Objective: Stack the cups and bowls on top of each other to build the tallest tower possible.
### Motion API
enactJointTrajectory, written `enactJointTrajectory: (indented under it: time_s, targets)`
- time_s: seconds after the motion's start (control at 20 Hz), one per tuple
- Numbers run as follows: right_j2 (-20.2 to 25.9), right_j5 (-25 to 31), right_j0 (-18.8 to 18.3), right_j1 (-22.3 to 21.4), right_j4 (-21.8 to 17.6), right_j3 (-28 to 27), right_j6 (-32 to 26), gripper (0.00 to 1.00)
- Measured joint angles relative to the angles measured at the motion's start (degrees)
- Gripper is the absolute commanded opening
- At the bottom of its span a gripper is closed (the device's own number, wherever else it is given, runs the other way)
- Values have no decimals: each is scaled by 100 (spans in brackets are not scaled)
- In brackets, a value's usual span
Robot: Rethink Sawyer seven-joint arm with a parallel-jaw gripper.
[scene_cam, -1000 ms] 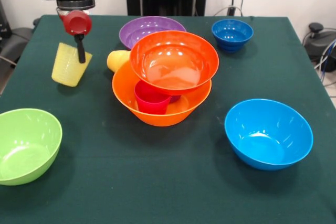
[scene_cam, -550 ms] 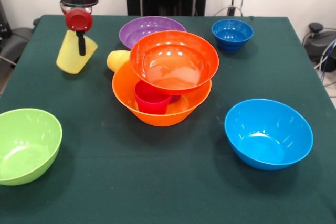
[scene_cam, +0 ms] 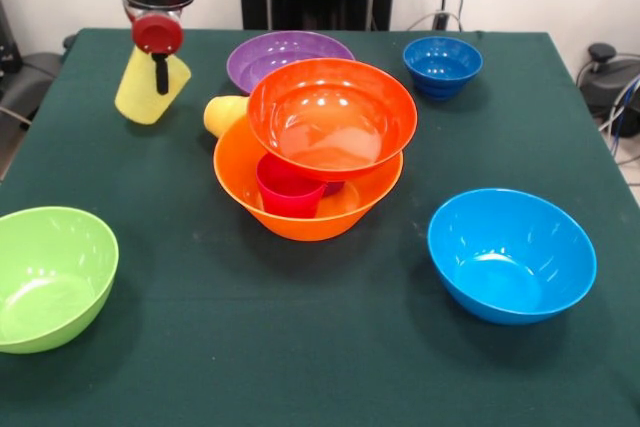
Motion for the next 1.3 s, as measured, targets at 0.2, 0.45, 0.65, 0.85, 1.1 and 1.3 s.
enactJointTrajectory:
  time_s: [0.2, 0.45, 0.65, 0.85, 1.1, 1.3]
  targets:
    - [0, 0, 16, 12, -215, 0, 0, 0]
    - [0, 0, 16, 12, -460, 0, 0, 0]
    - [0, 0, 18, 12, -667, 0, 26, 0]
    - [1, 0, 38, 12, -867, 0, 120, 0]
    - [14, 0, 136, 0, -1137, 0, 503, 0]
    - [43, -2, 211, -26, -1269, -1, 804, 0]
